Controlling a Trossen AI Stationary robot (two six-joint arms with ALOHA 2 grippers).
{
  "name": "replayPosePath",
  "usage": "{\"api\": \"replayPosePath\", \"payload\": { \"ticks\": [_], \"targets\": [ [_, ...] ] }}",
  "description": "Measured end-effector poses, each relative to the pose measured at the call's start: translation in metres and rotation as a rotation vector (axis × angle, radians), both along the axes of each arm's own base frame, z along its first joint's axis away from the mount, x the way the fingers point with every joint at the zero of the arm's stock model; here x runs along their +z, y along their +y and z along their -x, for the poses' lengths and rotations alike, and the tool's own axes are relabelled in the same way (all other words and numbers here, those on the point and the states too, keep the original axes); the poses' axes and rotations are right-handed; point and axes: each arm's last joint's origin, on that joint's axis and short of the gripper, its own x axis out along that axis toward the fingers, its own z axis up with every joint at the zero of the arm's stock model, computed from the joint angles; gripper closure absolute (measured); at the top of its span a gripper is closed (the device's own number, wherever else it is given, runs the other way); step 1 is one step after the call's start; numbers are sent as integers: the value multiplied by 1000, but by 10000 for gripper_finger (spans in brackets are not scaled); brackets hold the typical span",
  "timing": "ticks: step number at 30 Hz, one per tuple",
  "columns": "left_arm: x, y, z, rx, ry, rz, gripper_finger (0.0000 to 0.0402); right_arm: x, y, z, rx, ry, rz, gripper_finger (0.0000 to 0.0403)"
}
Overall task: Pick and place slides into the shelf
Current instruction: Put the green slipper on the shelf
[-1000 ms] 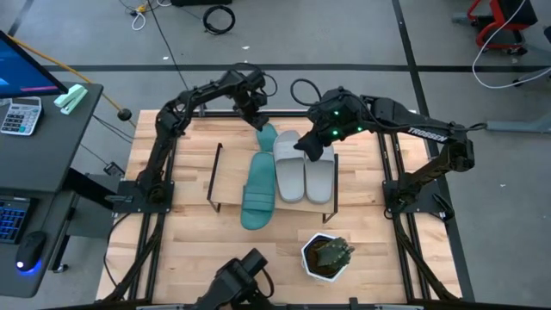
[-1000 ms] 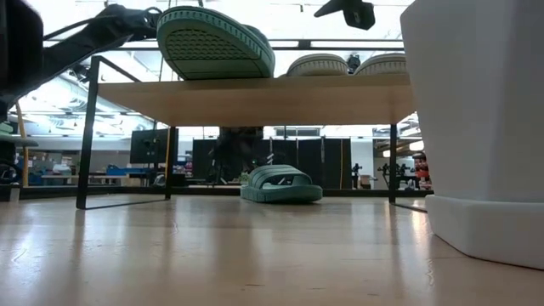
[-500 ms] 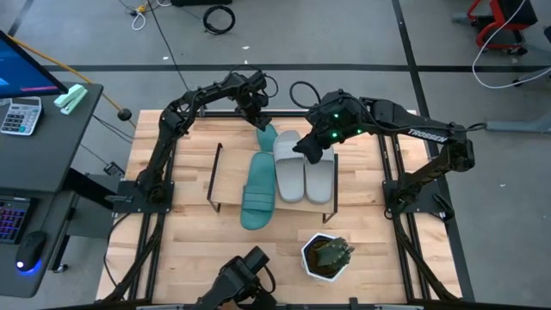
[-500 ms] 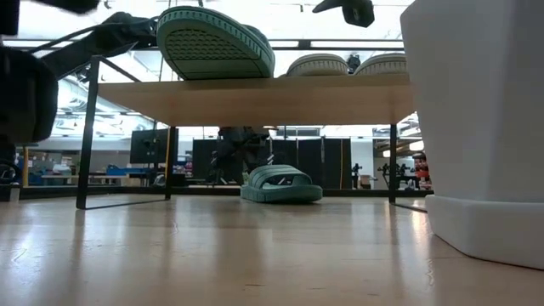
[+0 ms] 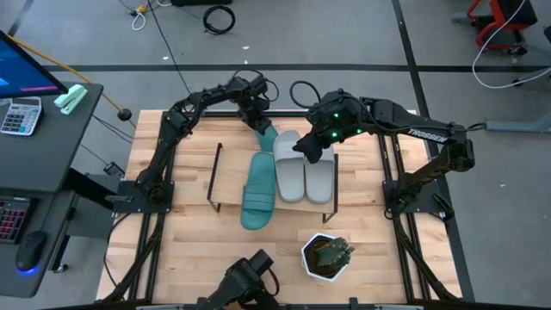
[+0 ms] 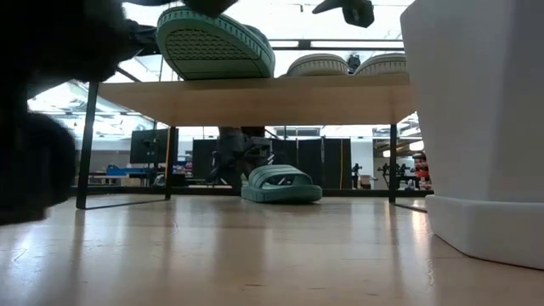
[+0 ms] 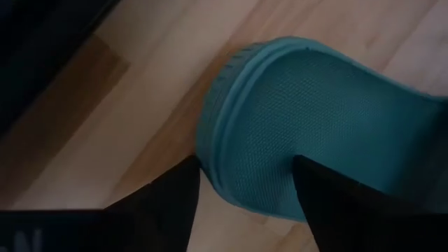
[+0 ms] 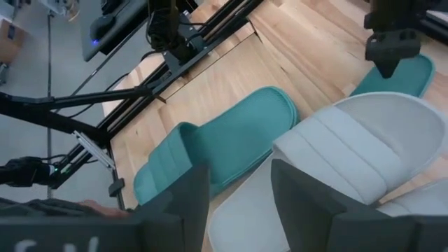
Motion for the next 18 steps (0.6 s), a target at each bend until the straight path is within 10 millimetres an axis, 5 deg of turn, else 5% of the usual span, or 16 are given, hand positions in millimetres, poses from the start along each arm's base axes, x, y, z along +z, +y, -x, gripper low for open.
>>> {"api": "replayPosePath", "payload": {
  "ticks": [12,18],
  "targets": [
    [0,6,-1,-2,-50,-29,353,0,-1,0,-22,3,18,243],
    [1,12,4,-8,-53,-41,359,0,-1,0,-30,4,25,243]
  ]
}}
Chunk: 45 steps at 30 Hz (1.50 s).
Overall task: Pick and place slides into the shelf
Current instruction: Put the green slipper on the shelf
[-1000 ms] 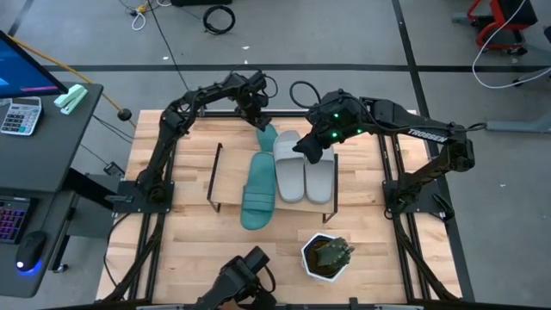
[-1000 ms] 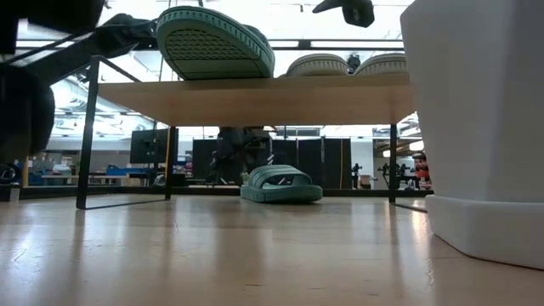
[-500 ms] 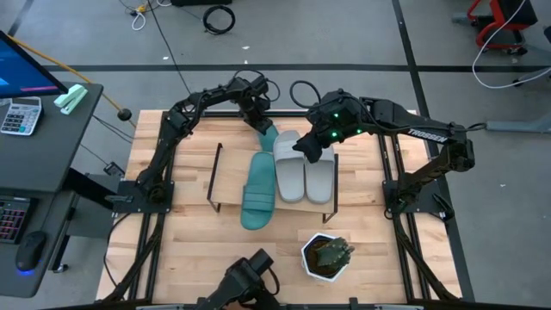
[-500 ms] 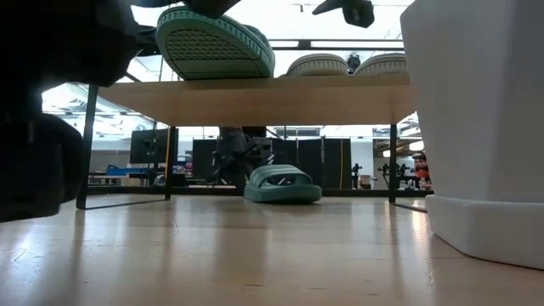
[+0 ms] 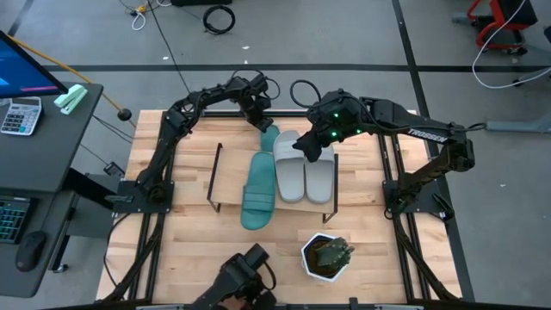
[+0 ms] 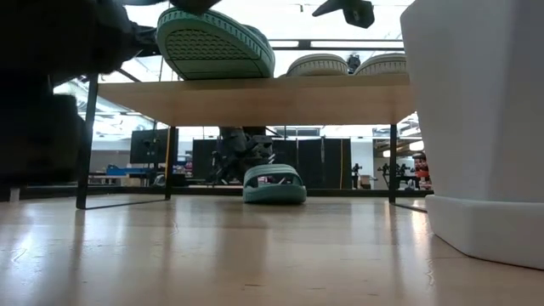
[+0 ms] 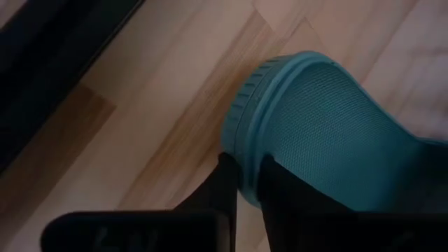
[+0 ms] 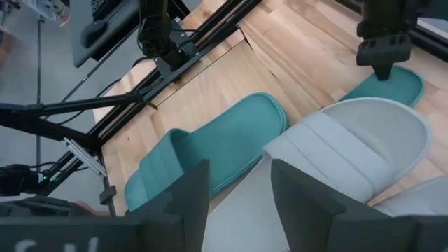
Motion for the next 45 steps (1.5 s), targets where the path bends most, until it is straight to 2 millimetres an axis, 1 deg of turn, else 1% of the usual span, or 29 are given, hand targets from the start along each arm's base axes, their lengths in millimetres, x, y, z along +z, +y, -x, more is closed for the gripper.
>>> {"api": "replayPosePath", "payload": {
  "ticks": [2,5,16,19,28,31,36,41,45],
  "targets": [
    [2,1,2,5,2,0,360,0,0,0,-1,0,0,243],
    [12,3,8,15,4,-10,362,0,0,0,0,0,0,243],
    [68,6,30,33,-62,-82,371,0,0,0,-8,2,16,243],
    [79,6,37,40,-61,-84,372,0,-1,0,-9,3,20,243],
    [120,-4,49,27,-114,-145,373,0,-1,0,-11,2,32,243],
    [134,-7,55,29,-122,-185,373,0,-1,0,-11,1,32,243],
    [150,-8,65,43,-57,-302,374,2,-1,-1,-12,-18,36,243],
    [162,-4,79,87,-41,-354,375,2,-1,-2,-12,-22,37,243],
    [178,-2,91,123,-54,-401,376,2,-1,-2,-11,-22,37,243]
  ]
}}
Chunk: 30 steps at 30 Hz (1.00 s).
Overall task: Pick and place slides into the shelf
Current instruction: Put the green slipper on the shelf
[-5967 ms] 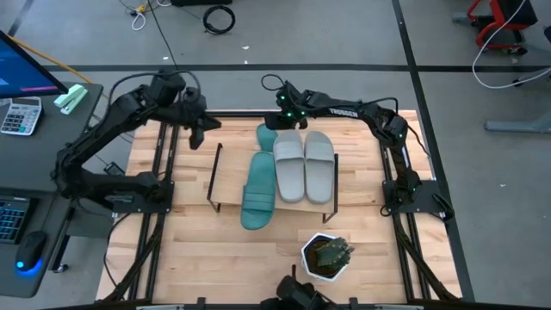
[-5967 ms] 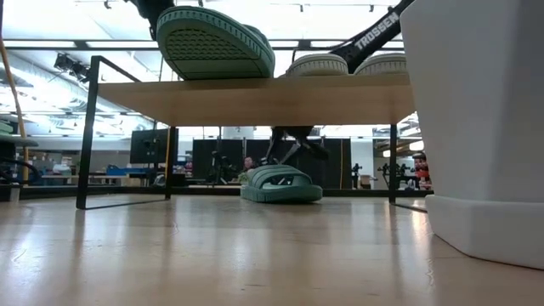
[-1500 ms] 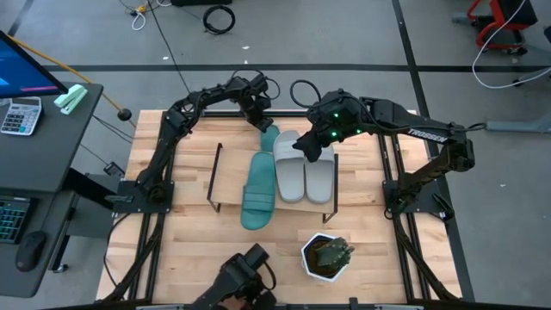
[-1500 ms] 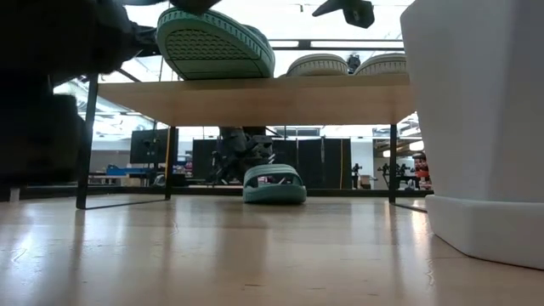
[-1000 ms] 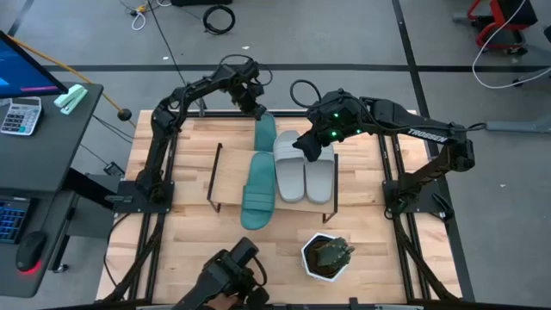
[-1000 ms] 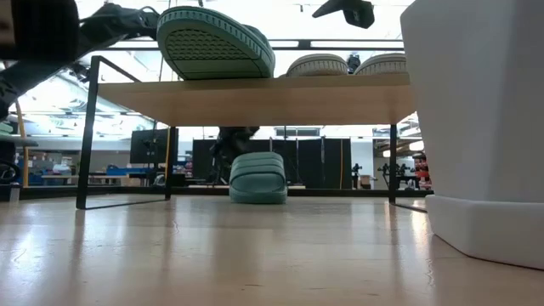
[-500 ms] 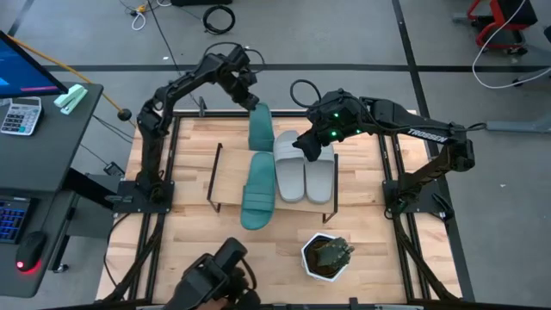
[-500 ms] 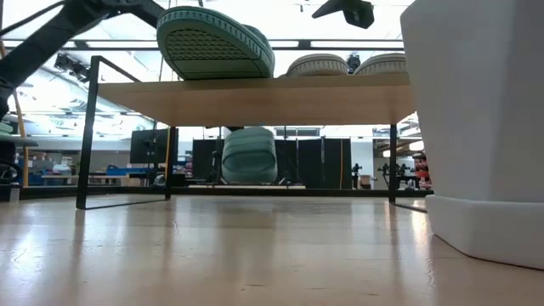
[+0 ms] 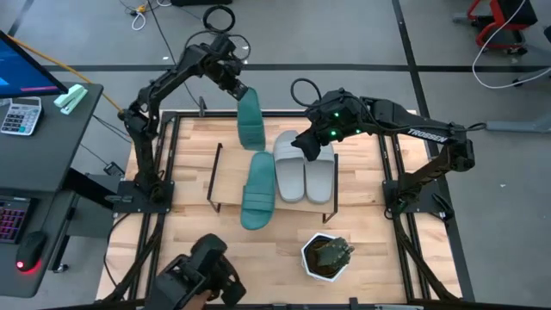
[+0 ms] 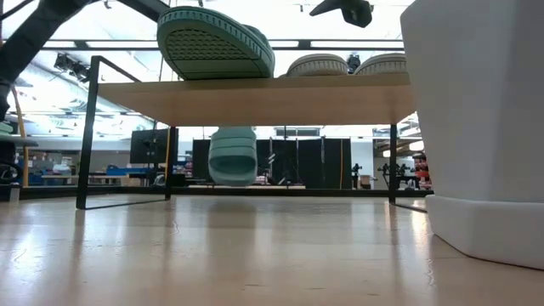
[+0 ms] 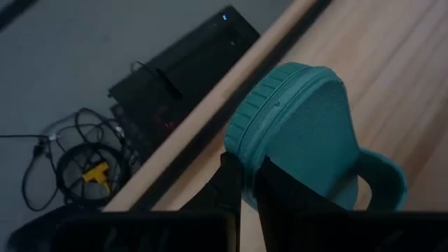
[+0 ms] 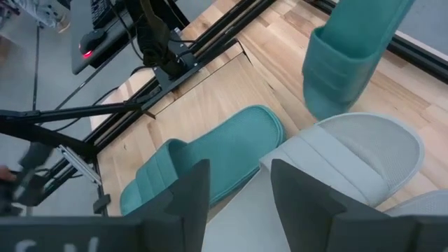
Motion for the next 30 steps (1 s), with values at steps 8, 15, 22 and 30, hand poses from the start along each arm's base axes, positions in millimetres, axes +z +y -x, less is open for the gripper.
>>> {"api": "replayPosePath", "payload": {
  "ticks": [8,15,22,30],
  "targets": [
    [43,-1,34,57,-84,-84,377,0,0,0,5,1,7,243],
    [99,-21,57,43,-170,-88,377,0,0,0,15,4,28,243],
    [144,-59,61,-42,-173,-106,378,0,-2,1,25,14,85,243],
    [139,-94,48,-147,-118,18,379,0,0,0,133,18,178,243]
  ]
}}
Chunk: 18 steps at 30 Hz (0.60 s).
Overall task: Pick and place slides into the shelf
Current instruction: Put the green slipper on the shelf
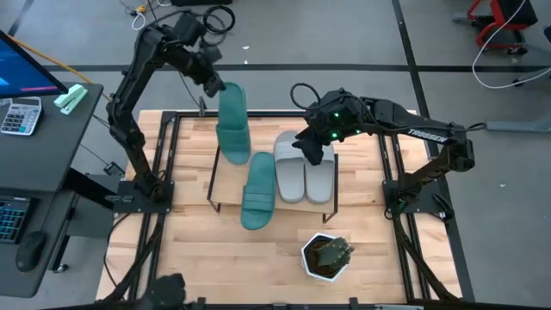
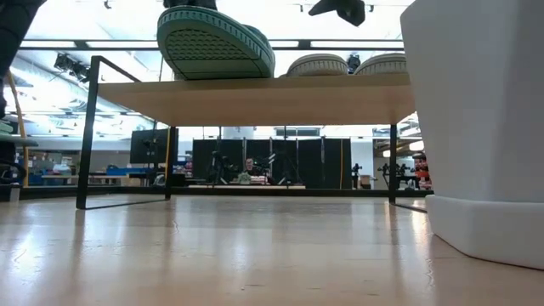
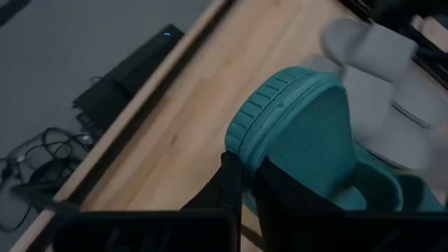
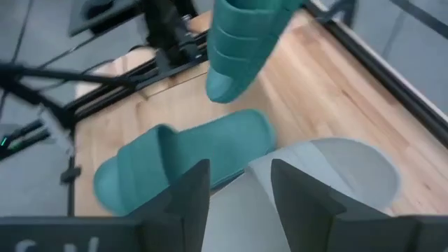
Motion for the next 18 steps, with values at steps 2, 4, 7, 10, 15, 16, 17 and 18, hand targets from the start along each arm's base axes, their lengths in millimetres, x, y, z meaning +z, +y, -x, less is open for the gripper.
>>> {"api": "replayPosePath", "payload": {
  "ticks": [2,4,7,10,15,16,17,18],
  "targets": [
    [0,-7,-8,-34,-2,1,379,0,4,-1,60,-2,14,243],
    [0,-14,-15,-63,-4,7,379,1,8,-1,127,-8,42,243],
    [0,-23,-24,-85,-5,22,380,4,18,1,209,-22,104,243],
    [0,-31,-30,-100,-7,34,380,10,24,8,236,-37,136,243],
    [5,-41,-30,-85,-27,56,381,15,24,20,213,-28,154,243],
    [7,-42,-29,-82,-32,54,381,16,25,23,213,-22,153,243],
    [9,-44,-27,-79,-38,52,381,17,25,25,213,-17,152,243],
    [12,-47,-24,-73,-46,51,381,18,25,28,213,-19,152,243]
  ]
}}
